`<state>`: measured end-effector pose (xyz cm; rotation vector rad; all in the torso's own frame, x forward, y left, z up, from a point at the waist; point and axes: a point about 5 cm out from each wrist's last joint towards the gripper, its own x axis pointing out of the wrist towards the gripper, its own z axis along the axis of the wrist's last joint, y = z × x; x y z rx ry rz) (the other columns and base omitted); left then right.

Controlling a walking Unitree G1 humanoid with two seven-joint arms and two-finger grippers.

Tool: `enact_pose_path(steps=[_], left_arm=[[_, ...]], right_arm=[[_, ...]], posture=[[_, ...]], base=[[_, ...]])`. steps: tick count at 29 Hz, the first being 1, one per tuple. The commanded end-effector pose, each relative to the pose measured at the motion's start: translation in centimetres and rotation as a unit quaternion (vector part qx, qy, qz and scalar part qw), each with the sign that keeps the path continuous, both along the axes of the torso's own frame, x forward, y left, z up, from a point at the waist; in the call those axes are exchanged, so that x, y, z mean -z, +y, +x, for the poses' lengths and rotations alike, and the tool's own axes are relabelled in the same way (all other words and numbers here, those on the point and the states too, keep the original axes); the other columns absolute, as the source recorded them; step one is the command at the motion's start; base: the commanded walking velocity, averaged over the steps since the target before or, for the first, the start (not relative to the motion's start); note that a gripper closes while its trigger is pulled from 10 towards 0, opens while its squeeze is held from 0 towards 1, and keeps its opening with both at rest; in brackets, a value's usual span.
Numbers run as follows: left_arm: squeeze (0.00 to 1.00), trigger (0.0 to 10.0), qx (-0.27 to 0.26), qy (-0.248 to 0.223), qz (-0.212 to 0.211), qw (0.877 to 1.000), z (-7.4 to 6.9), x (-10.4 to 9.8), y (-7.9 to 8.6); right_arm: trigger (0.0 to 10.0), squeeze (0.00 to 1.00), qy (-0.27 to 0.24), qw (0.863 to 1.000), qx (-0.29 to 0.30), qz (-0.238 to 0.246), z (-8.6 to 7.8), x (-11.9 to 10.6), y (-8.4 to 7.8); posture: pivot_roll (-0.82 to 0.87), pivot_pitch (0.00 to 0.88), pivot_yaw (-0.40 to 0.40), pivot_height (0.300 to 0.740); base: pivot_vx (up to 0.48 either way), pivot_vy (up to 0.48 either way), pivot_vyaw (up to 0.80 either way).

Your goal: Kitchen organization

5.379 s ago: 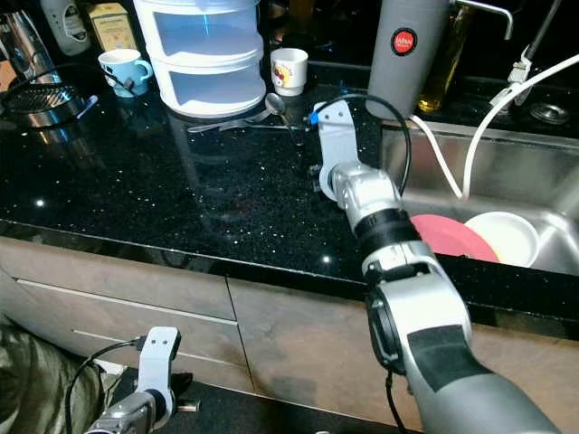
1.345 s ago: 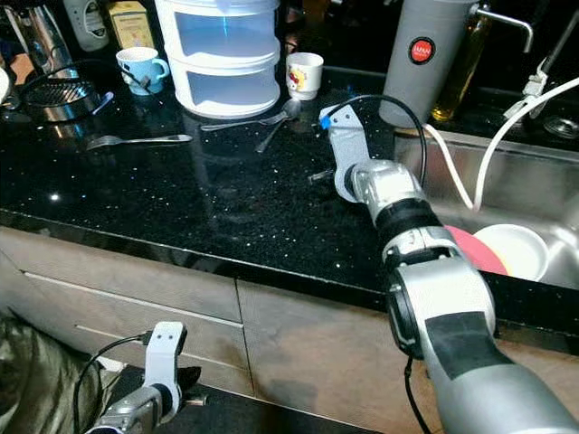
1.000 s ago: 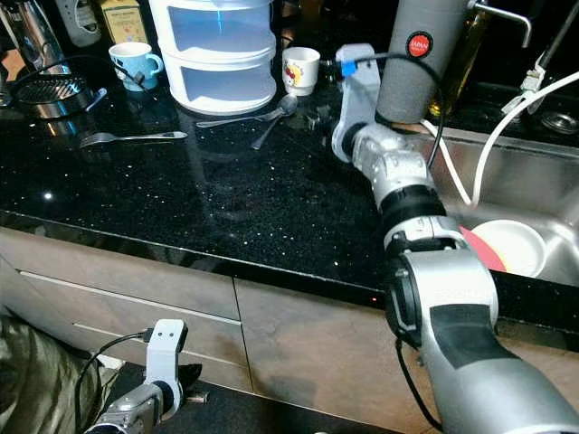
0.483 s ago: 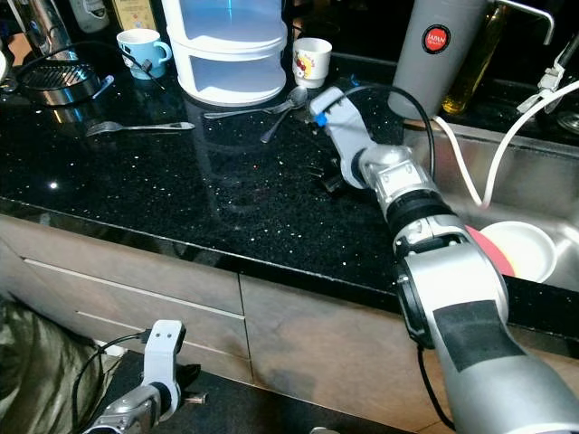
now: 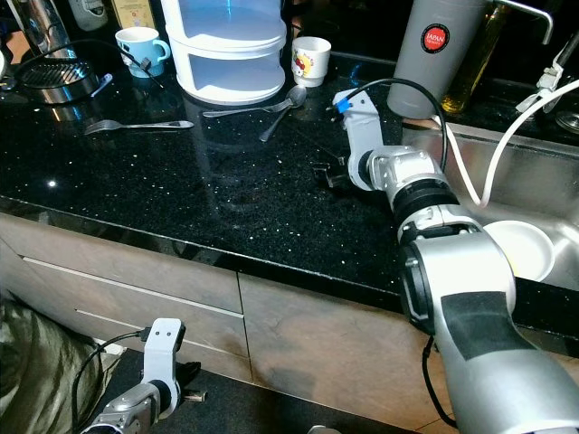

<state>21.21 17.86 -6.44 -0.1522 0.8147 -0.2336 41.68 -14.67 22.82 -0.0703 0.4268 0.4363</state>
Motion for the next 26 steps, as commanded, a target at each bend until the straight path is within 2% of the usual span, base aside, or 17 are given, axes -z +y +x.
enact_pose_path(steps=[1, 3, 7, 8, 9, 11, 12, 26], left_arm=[[0.00, 10.0, 0.009, 0.000, -0.004, 1.000, -0.2, 0.1, -0.5], [0.00, 10.0, 0.009, 0.001, -0.004, 1.000, -0.3, 0.2, -0.5], [0.00, 10.0, 0.009, 0.001, -0.003, 1.000, -0.3, 0.2, -0.4], [0.00, 10.0, 0.008, 0.000, -0.004, 1.000, -0.3, 0.2, -0.4], [0.00, 10.0, 0.008, 0.000, -0.004, 1.000, -0.2, 0.2, -0.4], [0.00, 10.0, 0.008, 0.000, -0.004, 1.000, -0.2, 0.1, -0.4], [0.00, 10.0, 0.008, -0.001, -0.004, 1.000, -0.2, 0.1, -0.5], [0.00, 10.0, 0.008, -0.002, -0.005, 1.000, -0.1, 0.1, -0.6]], right_arm=[[10.0, 0.00, 0.006, 1.000, 0.020, 0.011, 0.0, -0.3, -0.6], [10.0, 0.00, 0.030, 0.999, 0.025, -0.003, -0.2, 0.3, -0.9], [10.0, 0.00, 0.044, 0.998, 0.024, -0.023, -0.3, 0.6, -1.1], [6.2, 0.00, 0.045, 0.998, 0.024, -0.043, -0.3, 0.6, -1.4], [4.0, 0.00, 0.047, 0.997, 0.022, -0.049, -0.4, 0.6, -1.4], [4.0, 0.00, 0.049, 0.997, 0.021, -0.052, -0.4, 0.7, -1.5], [0.0, 0.00, 0.051, 0.997, 0.020, -0.058, -0.4, 0.8, -1.5], [0.0, 0.00, 0.071, 0.994, 0.012, -0.086, -0.7, 1.5, -1.9]], posture=[[0.00, 0.047, -0.053, 0.740], [0.00, 0.048, -0.053, 0.740], [0.00, 0.049, -0.054, 0.740], [0.00, 0.050, -0.053, 0.740], [-0.01, 0.049, -0.056, 0.740], [-0.01, 0.050, -0.056, 0.740], [-0.01, 0.049, -0.056, 0.740], [-0.01, 0.047, -0.057, 0.740]], base=[[0.000, 0.000, 0.00], [0.000, 0.000, 0.00], [0.000, 0.000, 0.00], [0.000, 0.000, 0.00], [0.000, 0.000, 0.00], [0.000, 0.000, 0.00], [0.000, 0.000, 0.00], [0.000, 0.000, 0.00]])
